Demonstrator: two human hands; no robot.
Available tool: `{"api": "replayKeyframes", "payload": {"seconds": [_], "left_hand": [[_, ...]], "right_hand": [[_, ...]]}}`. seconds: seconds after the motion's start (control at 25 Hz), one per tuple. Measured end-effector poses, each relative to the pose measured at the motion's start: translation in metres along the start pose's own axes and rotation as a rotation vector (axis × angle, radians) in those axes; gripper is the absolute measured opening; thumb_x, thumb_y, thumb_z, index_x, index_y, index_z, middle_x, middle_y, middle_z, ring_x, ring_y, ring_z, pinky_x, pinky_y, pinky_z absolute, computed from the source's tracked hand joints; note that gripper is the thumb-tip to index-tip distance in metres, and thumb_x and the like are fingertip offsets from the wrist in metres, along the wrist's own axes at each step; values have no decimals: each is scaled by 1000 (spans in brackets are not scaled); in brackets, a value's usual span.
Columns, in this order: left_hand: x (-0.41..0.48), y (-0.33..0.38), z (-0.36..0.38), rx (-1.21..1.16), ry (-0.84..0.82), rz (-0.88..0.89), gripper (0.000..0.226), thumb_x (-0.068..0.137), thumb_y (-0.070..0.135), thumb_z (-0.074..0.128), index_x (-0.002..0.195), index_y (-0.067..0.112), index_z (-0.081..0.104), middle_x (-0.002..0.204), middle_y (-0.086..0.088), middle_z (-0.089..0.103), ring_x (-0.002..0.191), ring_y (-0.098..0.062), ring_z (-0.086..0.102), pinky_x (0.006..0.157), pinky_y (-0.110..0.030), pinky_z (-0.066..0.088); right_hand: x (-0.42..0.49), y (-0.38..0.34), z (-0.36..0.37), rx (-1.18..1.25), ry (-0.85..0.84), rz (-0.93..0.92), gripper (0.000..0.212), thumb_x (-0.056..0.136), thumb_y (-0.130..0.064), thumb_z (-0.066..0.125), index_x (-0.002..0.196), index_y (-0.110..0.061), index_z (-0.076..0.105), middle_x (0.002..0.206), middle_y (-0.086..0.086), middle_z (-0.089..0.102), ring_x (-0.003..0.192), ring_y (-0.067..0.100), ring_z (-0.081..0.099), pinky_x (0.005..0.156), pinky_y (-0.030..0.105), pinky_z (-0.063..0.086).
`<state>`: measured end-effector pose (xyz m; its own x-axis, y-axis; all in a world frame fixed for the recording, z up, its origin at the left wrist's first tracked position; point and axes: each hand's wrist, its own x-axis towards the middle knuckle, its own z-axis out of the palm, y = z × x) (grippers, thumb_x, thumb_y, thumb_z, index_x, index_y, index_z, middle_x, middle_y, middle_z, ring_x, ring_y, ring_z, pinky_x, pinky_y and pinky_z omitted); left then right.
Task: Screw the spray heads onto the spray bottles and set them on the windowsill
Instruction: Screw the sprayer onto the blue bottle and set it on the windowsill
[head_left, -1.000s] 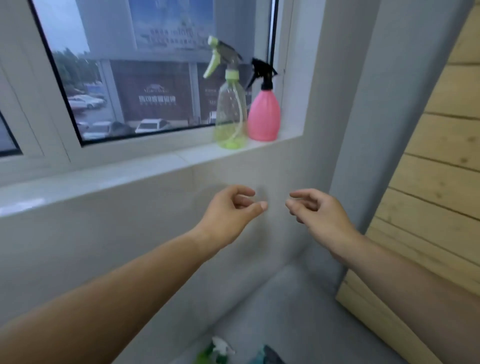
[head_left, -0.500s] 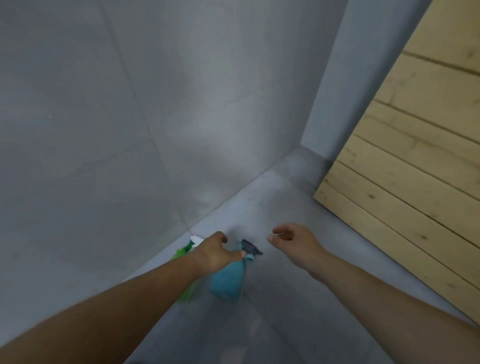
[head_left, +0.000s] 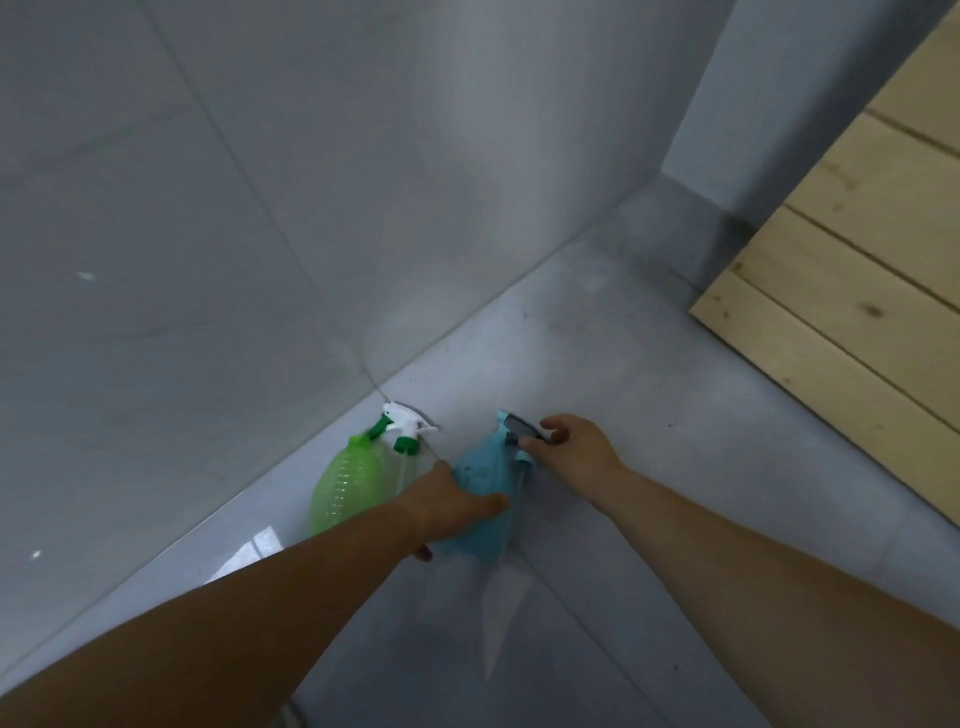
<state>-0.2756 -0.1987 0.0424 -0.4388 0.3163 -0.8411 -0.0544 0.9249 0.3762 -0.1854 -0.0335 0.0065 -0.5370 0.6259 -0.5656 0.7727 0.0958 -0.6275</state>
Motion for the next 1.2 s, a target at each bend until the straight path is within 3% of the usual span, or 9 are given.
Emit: {"api": "replayKeyframes", "payload": {"seconds": [0.12,0.28,0.4,0.56,0.64,0.8,0.92,1.0,1.2], "left_hand": [[8,-2,1,-56,-23,2,78,75,57,77,134,20,43,133,-4,55,112,-26,60,81,-49,63],[10,-9,2,-153,-21,32,62,76,50,80,122,24,47,127,-2,60,109,-24,64,84,-48,63],[11,-13,5,-185,-11,45,60,76,50,81,120,26,48,125,-2,61,107,-23,65,84,-48,63],[9,-15,9,-221,0,60,67,74,51,81,126,24,49,125,-3,62,108,-24,65,83,-48,63],[8,-16,9,-250,-7,60,65,74,50,82,124,25,48,125,-2,62,109,-25,65,85,-49,62],[0,-17,5,-301,-34,72,60,76,46,83,122,28,48,123,1,62,109,-23,66,88,-49,61],[-19,-6,-4,-323,-80,126,64,75,48,83,127,28,50,123,3,64,108,-20,67,88,-48,62],[-41,9,-15,-288,-79,202,66,75,50,82,129,29,51,121,4,65,107,-19,68,84,-45,63],[-130,51,-48,-234,-74,417,61,77,44,83,127,25,55,111,4,72,97,-18,74,83,-40,64]], "right_hand": [[21,1,13,-70,32,3,61,74,-47,78,121,-11,63,115,10,67,107,27,64,86,26,47],[32,5,20,-76,18,47,56,68,-43,83,111,-10,67,113,10,69,104,26,65,93,36,52],[31,5,19,-16,2,54,50,65,-39,86,102,-10,70,100,5,69,97,23,67,89,35,54],[31,10,22,165,-56,96,48,45,-40,89,83,-17,69,95,11,72,88,28,71,82,46,60],[31,15,22,226,-62,95,36,52,-28,91,78,-17,69,94,15,73,87,31,72,82,48,60],[14,10,7,443,-156,192,36,72,-5,83,103,6,69,98,23,71,80,30,69,79,42,61],[-8,-4,-16,524,-230,223,25,81,-2,74,104,5,68,99,23,70,84,31,67,84,43,58],[-29,-20,-40,555,-261,199,17,86,0,68,103,3,66,95,21,69,80,28,67,77,39,59],[-99,-80,-120,549,-198,21,6,91,-2,60,89,-8,61,85,13,69,73,24,65,78,39,56]]}}
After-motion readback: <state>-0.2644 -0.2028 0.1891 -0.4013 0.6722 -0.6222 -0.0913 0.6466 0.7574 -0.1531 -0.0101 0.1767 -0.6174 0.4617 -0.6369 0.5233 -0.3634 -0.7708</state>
